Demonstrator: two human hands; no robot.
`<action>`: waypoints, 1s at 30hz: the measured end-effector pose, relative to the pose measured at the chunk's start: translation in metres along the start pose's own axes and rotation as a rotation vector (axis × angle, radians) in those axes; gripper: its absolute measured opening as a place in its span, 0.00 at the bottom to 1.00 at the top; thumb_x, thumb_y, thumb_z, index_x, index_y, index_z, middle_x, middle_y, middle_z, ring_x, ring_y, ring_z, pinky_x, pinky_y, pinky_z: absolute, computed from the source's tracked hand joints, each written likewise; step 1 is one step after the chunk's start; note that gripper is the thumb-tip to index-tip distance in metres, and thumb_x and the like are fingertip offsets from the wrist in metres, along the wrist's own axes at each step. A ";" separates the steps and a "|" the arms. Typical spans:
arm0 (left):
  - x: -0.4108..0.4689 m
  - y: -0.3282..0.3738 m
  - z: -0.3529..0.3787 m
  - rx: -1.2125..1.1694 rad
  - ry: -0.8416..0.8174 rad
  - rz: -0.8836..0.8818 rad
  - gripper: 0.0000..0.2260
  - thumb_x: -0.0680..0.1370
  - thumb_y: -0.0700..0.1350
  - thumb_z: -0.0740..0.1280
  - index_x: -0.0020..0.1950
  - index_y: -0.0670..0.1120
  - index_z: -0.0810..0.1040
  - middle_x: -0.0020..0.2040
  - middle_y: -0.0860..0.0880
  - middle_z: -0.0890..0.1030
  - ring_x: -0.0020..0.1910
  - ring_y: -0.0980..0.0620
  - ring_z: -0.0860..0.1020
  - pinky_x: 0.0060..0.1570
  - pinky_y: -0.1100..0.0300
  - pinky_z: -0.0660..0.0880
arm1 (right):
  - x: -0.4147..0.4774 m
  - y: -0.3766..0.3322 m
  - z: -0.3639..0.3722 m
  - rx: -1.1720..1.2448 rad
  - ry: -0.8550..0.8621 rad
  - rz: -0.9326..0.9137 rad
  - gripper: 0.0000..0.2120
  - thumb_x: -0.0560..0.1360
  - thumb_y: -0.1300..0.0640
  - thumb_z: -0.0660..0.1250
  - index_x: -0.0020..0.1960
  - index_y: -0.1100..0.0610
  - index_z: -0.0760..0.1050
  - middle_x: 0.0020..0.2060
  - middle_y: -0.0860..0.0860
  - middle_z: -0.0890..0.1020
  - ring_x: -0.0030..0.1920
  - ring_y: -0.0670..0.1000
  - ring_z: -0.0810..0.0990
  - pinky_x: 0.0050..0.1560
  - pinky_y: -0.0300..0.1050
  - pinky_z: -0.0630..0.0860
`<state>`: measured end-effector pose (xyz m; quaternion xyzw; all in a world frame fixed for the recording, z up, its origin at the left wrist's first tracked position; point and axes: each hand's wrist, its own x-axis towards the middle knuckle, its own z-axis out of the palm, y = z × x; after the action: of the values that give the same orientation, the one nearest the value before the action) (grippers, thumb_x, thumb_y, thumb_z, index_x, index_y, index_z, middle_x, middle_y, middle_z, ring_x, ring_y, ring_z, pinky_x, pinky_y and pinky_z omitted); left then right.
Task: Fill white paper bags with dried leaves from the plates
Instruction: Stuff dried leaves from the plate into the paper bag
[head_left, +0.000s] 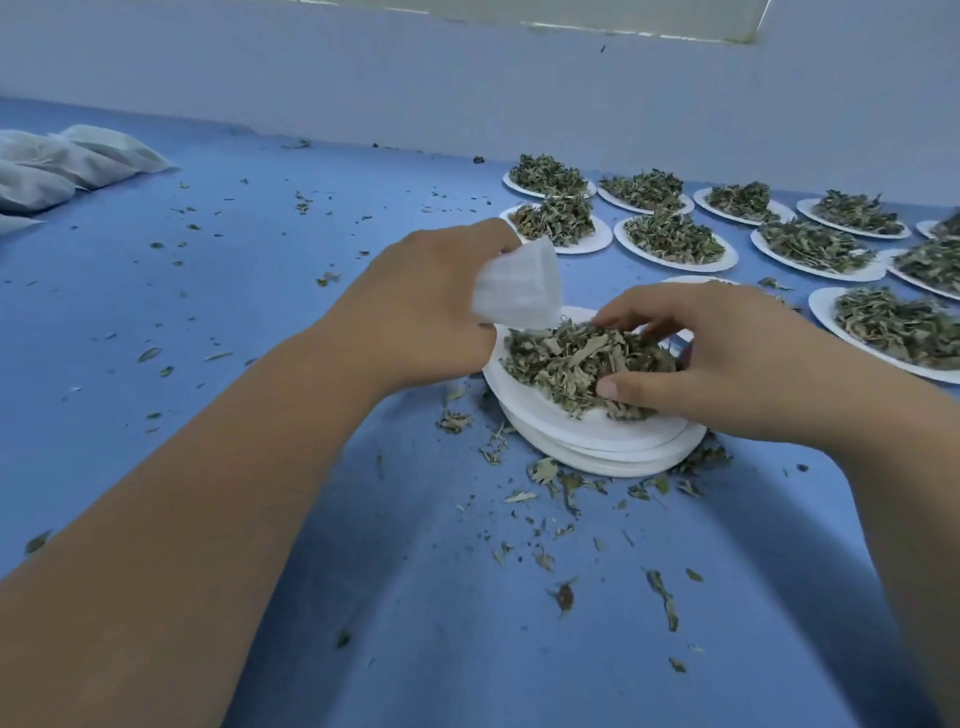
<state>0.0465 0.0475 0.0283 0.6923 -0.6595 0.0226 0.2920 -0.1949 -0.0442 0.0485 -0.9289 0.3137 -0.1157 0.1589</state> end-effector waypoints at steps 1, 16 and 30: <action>0.000 0.001 0.000 0.011 0.000 0.006 0.22 0.69 0.40 0.66 0.60 0.56 0.71 0.45 0.53 0.77 0.42 0.47 0.75 0.38 0.54 0.74 | 0.000 -0.001 0.000 0.040 0.039 0.004 0.17 0.69 0.38 0.74 0.57 0.33 0.77 0.51 0.31 0.79 0.52 0.31 0.77 0.48 0.35 0.73; -0.004 0.014 0.001 0.183 0.028 0.019 0.22 0.68 0.41 0.67 0.62 0.53 0.71 0.40 0.53 0.73 0.41 0.44 0.73 0.37 0.55 0.66 | 0.001 -0.025 0.004 0.385 0.494 -0.089 0.12 0.69 0.53 0.81 0.49 0.45 0.81 0.40 0.35 0.83 0.46 0.38 0.82 0.49 0.35 0.79; -0.004 0.031 0.013 0.103 0.023 0.075 0.13 0.68 0.48 0.70 0.47 0.54 0.67 0.35 0.53 0.72 0.33 0.52 0.71 0.29 0.57 0.65 | 0.007 -0.029 0.022 0.580 0.465 -0.077 0.13 0.68 0.59 0.80 0.42 0.51 0.76 0.35 0.45 0.82 0.33 0.42 0.78 0.35 0.33 0.73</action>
<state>0.0125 0.0464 0.0273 0.6810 -0.6796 0.0754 0.2623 -0.1670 -0.0219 0.0398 -0.8052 0.2604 -0.4138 0.3356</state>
